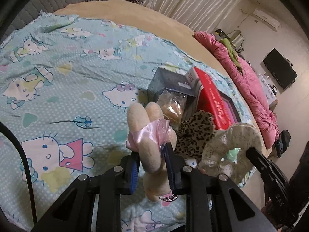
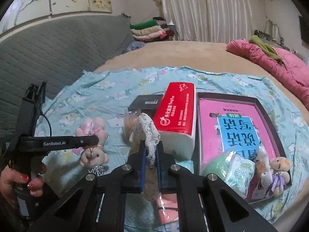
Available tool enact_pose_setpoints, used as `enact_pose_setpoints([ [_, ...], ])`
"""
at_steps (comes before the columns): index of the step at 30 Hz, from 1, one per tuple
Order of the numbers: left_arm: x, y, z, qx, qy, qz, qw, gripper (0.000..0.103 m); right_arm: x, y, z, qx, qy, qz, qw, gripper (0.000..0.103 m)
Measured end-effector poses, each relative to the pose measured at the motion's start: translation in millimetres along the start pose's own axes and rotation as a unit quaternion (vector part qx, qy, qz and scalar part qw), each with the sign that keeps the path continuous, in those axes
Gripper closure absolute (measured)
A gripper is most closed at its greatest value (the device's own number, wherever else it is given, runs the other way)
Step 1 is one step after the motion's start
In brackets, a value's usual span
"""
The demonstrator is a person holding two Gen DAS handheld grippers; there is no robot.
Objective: Organize soft objects
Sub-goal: 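Carry the bunny with the left gripper while the right gripper carries the scrunchie over the pink box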
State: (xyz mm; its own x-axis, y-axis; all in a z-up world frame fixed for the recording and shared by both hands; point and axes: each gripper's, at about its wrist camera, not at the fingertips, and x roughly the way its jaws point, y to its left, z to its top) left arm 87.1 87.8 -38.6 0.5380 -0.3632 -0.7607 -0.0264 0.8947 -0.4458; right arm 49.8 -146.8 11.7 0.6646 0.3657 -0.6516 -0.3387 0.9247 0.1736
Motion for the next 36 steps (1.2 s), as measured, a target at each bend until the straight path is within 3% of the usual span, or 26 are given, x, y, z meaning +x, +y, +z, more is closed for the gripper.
enact_pose_setpoints([
  [19, -47, -87, -1, 0.067, -0.030, 0.002, 0.9973, 0.078, -62, -26, 27, 0.028, -0.088, -0.005, 0.996, 0.094],
  [36, -57, -168, -5, 0.136, -0.049, -0.005, 0.9895, 0.078, -110, -91, 26, 0.086, -0.141, -0.055, 0.985, 0.094],
])
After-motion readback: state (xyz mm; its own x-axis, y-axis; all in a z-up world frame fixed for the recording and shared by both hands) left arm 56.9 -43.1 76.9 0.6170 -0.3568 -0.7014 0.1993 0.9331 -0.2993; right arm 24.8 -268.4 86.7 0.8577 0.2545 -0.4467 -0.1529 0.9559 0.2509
